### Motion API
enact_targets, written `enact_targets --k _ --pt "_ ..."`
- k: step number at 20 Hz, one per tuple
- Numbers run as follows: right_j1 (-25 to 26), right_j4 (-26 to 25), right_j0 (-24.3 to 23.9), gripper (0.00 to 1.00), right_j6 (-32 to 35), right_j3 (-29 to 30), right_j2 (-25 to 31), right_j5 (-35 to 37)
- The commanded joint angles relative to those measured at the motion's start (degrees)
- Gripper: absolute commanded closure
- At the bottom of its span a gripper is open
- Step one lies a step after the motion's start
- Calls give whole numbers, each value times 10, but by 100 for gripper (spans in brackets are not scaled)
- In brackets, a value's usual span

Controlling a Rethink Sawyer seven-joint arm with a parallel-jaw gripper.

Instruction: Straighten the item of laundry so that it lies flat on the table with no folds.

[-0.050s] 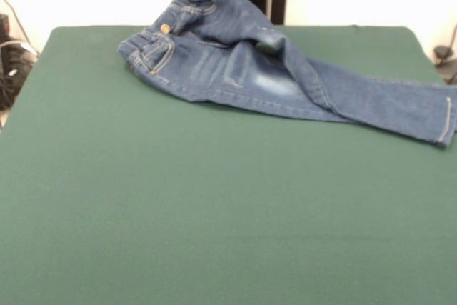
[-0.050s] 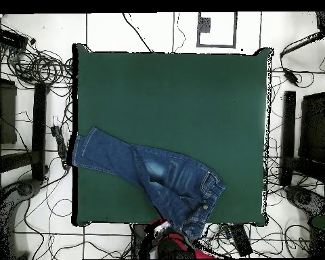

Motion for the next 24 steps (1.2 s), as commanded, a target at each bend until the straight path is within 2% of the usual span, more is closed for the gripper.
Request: enact_targets --k 1,4,7,11,21,24 --pt "60 -15 34 0 39 -104 4 2" --pt "136 -77 66 0 62 -176 -49 -49" --pt "181 -92 79 0 65 -214 -75 -69" --pt "191 -96 87 0 59 -228 -93 -75" --pt "223 -92 51 0 22 -245 -74 -93" --pt "238 -94 59 0 26 -256 -75 -106"
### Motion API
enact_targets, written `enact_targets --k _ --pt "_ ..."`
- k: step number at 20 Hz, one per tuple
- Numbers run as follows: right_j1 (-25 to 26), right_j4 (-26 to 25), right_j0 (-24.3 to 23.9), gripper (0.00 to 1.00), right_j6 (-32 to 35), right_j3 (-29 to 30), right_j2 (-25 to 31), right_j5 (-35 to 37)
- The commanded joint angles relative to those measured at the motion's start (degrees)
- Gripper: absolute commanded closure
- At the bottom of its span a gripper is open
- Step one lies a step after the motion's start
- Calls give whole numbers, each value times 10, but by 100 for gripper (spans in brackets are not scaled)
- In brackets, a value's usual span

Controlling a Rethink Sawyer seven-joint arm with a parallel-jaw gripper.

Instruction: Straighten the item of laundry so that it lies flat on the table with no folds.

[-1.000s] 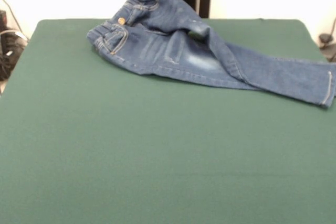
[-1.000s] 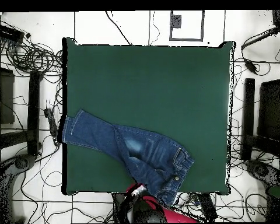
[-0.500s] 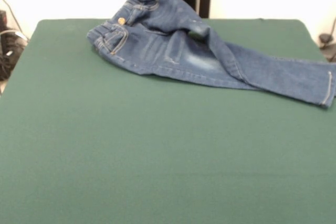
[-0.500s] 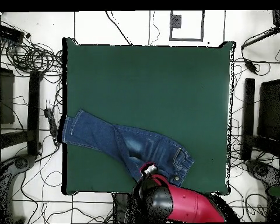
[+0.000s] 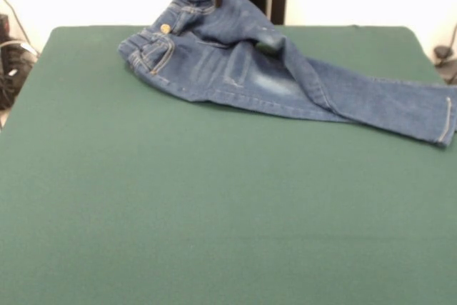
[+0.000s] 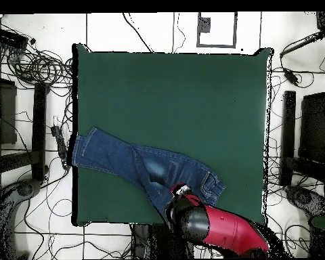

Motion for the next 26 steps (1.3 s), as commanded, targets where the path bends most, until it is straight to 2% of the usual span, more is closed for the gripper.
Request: enact_targets --k 1,6,7,14,18,21,26 --pt "48 -13 14 0 26 -60 11 -28" --pt "57 -5 31 0 28 -83 6 -8" --pt "59 -3 32 100 27 -87 7 -3" --pt "49 15 42 100 42 -83 6 8" --pt "52 8 51 100 38 -94 -3 6" --pt "78 1 41 100 28 -112 7 -12" --pt "164 -17 44 100 15 -162 12 -44"
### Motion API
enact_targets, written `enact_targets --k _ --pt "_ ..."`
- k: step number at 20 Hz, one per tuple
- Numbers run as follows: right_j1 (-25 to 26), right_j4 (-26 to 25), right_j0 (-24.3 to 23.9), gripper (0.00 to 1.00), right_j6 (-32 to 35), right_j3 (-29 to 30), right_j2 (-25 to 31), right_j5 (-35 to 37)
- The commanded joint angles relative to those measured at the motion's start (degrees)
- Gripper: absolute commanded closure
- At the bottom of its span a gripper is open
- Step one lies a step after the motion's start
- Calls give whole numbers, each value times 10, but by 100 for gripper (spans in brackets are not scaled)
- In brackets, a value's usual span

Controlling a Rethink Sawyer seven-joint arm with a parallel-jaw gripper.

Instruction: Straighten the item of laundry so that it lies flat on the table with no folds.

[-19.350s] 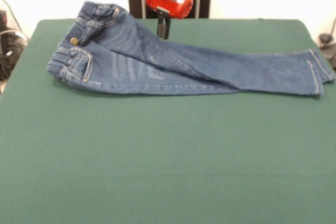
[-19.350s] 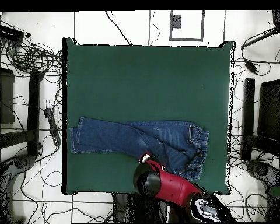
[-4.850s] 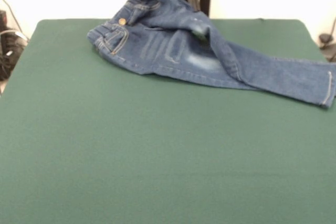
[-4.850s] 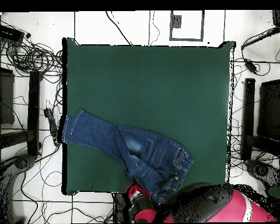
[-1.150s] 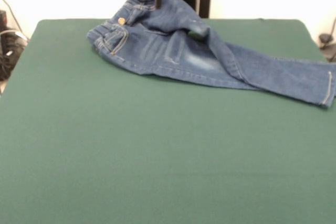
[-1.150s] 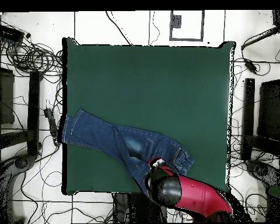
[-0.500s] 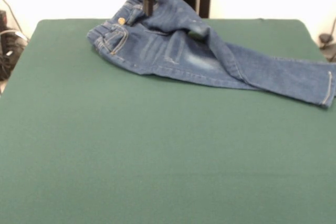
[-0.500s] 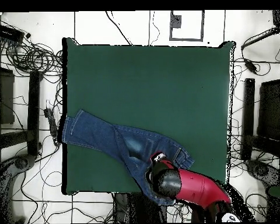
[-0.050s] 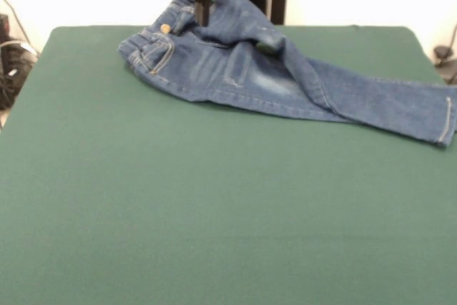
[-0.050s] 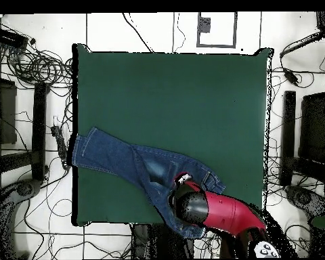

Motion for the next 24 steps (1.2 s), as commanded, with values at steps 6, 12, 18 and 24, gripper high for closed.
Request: enact_targets --k 6,12,18,24 --pt "130 -36 8 100 14 -92 29 -98" --pt "159 -68 4 100 12 -97 19 -153" --pt "174 -128 -35 100 -38 -110 41 -131" --pt "173 -202 -70 100 -64 -127 77 -132"
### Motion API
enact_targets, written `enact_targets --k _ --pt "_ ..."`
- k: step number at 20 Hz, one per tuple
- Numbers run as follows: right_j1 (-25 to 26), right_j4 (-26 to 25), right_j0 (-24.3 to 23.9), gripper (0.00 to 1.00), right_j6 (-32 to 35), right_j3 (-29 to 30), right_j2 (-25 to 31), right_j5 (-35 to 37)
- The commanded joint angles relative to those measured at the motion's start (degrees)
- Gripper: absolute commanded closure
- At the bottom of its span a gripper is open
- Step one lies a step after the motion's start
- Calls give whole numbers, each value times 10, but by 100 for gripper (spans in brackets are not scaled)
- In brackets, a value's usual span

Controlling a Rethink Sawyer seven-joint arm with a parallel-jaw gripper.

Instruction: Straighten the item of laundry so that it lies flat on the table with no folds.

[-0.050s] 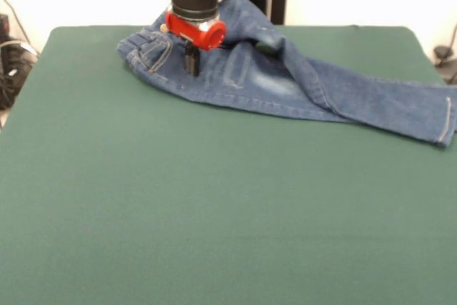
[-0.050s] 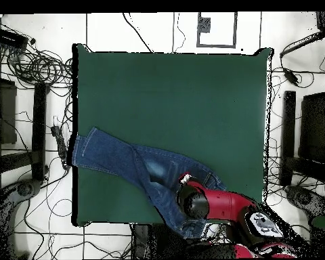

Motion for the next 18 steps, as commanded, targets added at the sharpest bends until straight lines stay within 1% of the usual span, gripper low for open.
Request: enact_targets --k 1,2,3,5,8,12,15,17,18 --pt "21 -77 -35 100 -69 -76 74 -3" --pt "16 -87 -52 100 -71 -77 85 -2" --pt "2 -92 -57 100 -72 -78 84 8" --pt "-33 -106 -73 100 -95 -80 94 50" --pt "-48 -113 -102 100 -123 -82 133 103" --pt "-67 -113 -110 100 -115 -85 151 133" --pt "-91 -121 -106 100 -127 -98 160 158" --pt "-101 -120 -112 100 -134 -99 173 176" --pt "-100 -123 -114 100 -130 -100 177 173"
